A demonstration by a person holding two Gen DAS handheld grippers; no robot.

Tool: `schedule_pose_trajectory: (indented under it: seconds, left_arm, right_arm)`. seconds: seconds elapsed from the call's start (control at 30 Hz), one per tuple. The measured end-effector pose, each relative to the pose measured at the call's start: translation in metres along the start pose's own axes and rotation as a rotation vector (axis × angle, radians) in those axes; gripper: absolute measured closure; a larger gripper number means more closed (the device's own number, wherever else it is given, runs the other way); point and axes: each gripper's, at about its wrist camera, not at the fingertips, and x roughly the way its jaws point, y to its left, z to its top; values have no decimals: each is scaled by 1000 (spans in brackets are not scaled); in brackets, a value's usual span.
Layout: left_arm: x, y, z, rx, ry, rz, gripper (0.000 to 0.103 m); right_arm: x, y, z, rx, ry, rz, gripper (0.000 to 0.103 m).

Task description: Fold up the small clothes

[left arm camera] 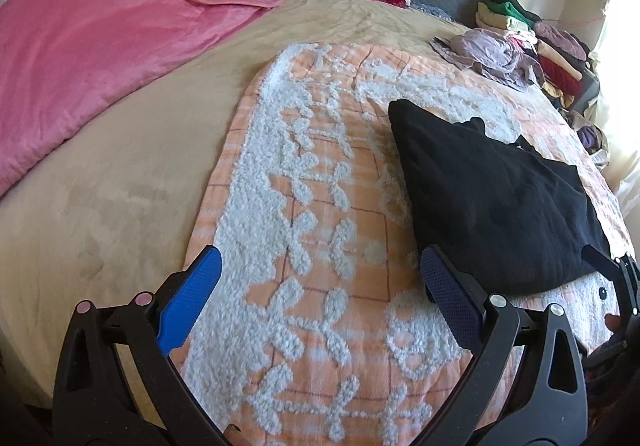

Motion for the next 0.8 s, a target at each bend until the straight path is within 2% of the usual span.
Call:
schedule_pose_trajectory:
  seconds: [0.3,0.8]
  left_arm:
    - [19,-19,16,55,6,-5,10]
    - [58,-38,45,54,42,-43,10]
  right_arm:
    - [18,12,-1,-70,9,-33,5]
    - [59,34,0,-234,51,-104,5]
